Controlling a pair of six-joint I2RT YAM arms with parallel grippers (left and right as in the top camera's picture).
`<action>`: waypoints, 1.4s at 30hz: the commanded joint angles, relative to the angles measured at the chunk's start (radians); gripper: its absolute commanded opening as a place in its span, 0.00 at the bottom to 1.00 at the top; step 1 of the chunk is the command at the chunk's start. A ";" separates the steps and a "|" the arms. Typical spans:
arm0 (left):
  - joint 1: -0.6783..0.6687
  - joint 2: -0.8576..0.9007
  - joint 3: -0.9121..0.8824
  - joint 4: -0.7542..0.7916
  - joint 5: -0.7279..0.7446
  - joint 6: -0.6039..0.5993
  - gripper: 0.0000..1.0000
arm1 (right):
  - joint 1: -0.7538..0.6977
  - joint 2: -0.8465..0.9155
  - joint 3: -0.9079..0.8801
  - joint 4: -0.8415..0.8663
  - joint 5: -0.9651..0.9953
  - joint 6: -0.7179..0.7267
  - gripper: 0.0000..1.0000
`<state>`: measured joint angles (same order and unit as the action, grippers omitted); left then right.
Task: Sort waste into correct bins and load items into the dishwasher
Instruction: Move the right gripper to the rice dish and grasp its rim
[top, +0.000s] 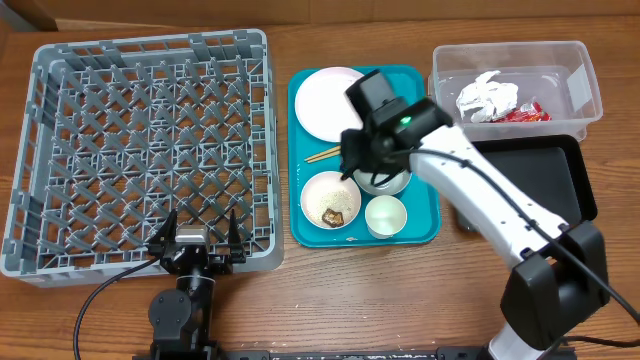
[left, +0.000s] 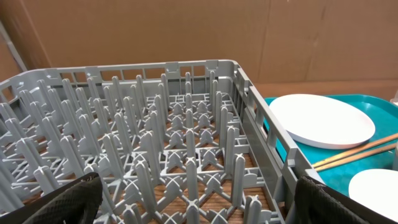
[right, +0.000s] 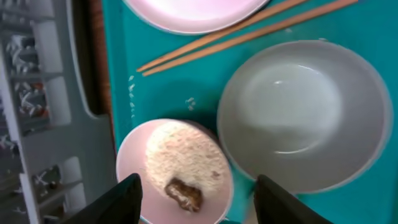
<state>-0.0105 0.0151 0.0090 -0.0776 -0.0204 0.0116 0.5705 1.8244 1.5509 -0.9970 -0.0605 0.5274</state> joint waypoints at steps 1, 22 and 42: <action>0.005 -0.010 -0.004 0.003 -0.008 0.023 1.00 | 0.076 0.003 -0.040 0.074 0.008 0.026 0.57; 0.005 -0.010 -0.004 0.003 -0.008 0.023 1.00 | 0.212 0.148 -0.053 0.227 0.068 0.232 0.43; 0.005 -0.010 -0.004 0.003 -0.008 0.023 1.00 | 0.254 0.247 -0.053 0.240 0.119 0.259 0.04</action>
<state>-0.0105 0.0151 0.0090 -0.0776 -0.0204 0.0116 0.8284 2.0621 1.5032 -0.7601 0.0540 0.7815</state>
